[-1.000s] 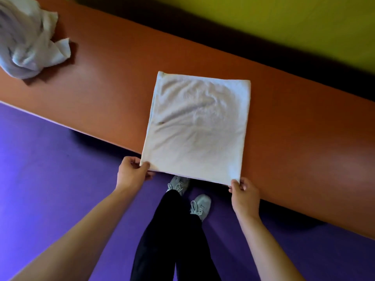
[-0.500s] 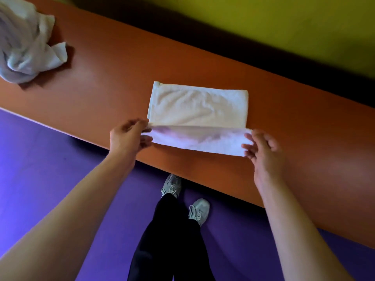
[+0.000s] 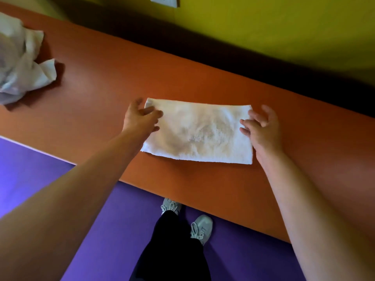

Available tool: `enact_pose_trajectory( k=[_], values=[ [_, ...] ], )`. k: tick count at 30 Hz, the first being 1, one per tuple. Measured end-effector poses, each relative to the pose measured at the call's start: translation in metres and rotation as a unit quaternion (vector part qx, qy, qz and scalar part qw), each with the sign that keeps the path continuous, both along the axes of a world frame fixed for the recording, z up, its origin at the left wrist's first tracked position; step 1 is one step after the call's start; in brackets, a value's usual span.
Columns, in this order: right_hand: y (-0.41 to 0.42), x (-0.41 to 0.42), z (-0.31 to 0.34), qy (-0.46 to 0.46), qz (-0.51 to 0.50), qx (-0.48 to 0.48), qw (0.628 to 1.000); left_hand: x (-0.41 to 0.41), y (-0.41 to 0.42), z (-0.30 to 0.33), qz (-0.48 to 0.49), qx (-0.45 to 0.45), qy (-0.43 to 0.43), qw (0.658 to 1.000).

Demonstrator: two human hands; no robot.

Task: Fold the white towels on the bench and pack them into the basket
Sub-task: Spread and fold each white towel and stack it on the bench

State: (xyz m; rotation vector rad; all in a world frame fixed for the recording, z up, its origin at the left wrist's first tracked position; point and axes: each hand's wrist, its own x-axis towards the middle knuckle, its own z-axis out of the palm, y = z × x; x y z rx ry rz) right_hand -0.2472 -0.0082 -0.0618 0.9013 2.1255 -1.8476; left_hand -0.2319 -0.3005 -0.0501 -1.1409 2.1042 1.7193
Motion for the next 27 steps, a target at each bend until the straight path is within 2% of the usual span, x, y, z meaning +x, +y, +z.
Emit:
enact_pose_trajectory(
  k=[2, 3, 4, 6, 7, 8, 11, 15, 17, 20, 22, 25, 27],
  values=[
    [0.002, 0.006, -0.005, 0.02, 0.01, 0.093, 0.995, 0.012, -0.001, -0.01, -0.101, -0.066, 0.035, 0.992],
    [0.003, 0.011, -0.007, 0.026, 0.016, 0.157, 0.987, 0.02, 0.001, -0.014, -0.173, -0.126, 0.061, 0.975],
    [0.004, 0.019, -0.011, 0.024, 0.023, 0.215, 0.976, 0.029, 0.003, -0.017, -0.248, -0.202, 0.087, 0.944],
    [0.006, 0.039, -0.02, -0.023, 0.042, 0.275, 0.96, 0.047, 0.011, -0.02, -0.361, -0.351, 0.106, 0.858],
    [0.005, 0.05, -0.024, -0.062, 0.06, 0.291, 0.953, 0.056, 0.014, -0.022, -0.388, -0.397, 0.095, 0.826],
    [0.004, 0.06, -0.028, -0.097, 0.08, 0.306, 0.944, 0.064, 0.015, -0.025, -0.403, -0.418, 0.071, 0.811],
    [0.002, 0.077, -0.033, -0.136, 0.091, 0.312, 0.936, 0.083, 0.008, -0.041, -0.42, -0.379, -0.01, 0.824],
    [-0.002, 0.072, -0.034, -0.184, -0.036, 0.113, 0.976, 0.087, -0.001, -0.052, -0.454, -0.37, 0.0, 0.811],
    [-0.006, 0.067, -0.027, -0.205, -0.109, 0.012, 0.973, 0.084, -0.003, -0.051, -0.458, -0.364, -0.001, 0.811],
    [-0.015, 0.062, -0.015, -0.166, -0.155, -0.057, 0.972, 0.084, -0.005, -0.048, -0.462, -0.35, 0.016, 0.815],
    [-0.028, 0.059, -0.002, -0.104, -0.131, -0.043, 0.985, 0.084, -0.005, -0.041, -0.427, -0.333, 0.035, 0.84],
    [-0.061, 0.054, 0.025, -0.002, -0.023, 0.021, 1.0, 0.085, -0.009, -0.032, -0.29, -0.338, 0.008, 0.895],
    [-0.089, 0.05, 0.038, 0.05, 0.047, 0.048, 0.996, 0.085, -0.016, -0.034, -0.197, -0.284, -0.009, 0.938]
  ],
)
